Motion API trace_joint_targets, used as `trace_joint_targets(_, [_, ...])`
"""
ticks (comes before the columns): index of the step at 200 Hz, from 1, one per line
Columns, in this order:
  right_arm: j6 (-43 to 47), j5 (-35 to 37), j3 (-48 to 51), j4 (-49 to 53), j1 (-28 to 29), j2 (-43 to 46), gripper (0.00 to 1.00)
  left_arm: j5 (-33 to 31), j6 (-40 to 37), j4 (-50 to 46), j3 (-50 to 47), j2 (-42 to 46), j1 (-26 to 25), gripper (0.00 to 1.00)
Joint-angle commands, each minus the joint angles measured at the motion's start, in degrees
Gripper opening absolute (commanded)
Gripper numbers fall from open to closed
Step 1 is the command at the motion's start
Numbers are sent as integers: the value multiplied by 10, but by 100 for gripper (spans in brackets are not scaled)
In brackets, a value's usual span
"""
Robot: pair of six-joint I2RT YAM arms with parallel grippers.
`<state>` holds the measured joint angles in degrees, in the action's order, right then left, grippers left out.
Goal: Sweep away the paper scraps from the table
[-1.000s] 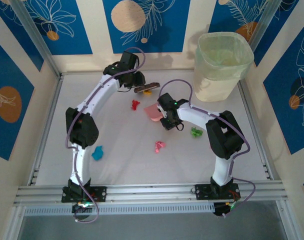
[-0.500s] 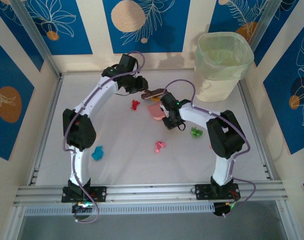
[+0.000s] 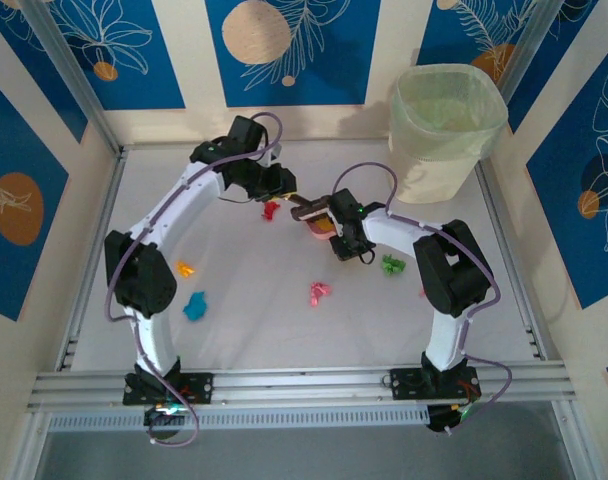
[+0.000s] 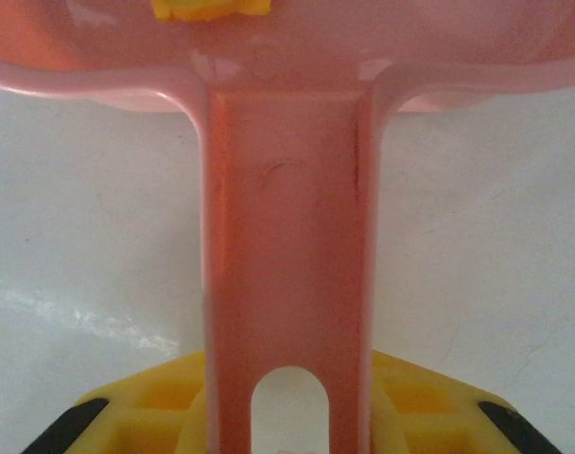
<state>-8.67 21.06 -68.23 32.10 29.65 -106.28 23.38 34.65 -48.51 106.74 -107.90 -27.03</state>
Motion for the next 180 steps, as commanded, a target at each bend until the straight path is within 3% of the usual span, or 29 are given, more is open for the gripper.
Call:
trace_joint_targets(1, [-13, 17, 19, -3, 7, 22, 0, 8, 20, -1, -6, 39, -4, 0])
trace_joint_targets(54, [-8, 20, 39, -12, 26, 35, 0, -83, 35, 20, -5, 74, 2, 0])
trace_joint_targets(88, [7, 20, 37, -12, 41, 30, 0, -120, 42, 34, -12, 98, 31, 0])
trace_joint_targets(125, [25, 17, 8, 2, 56, 9, 0, -175, 35, -1, -18, 129, 70, 0])
trace_joint_targets(180, [46, 13, 5, 7, 94, -5, 0, -261, -1, -72, -25, 147, 83, 0])
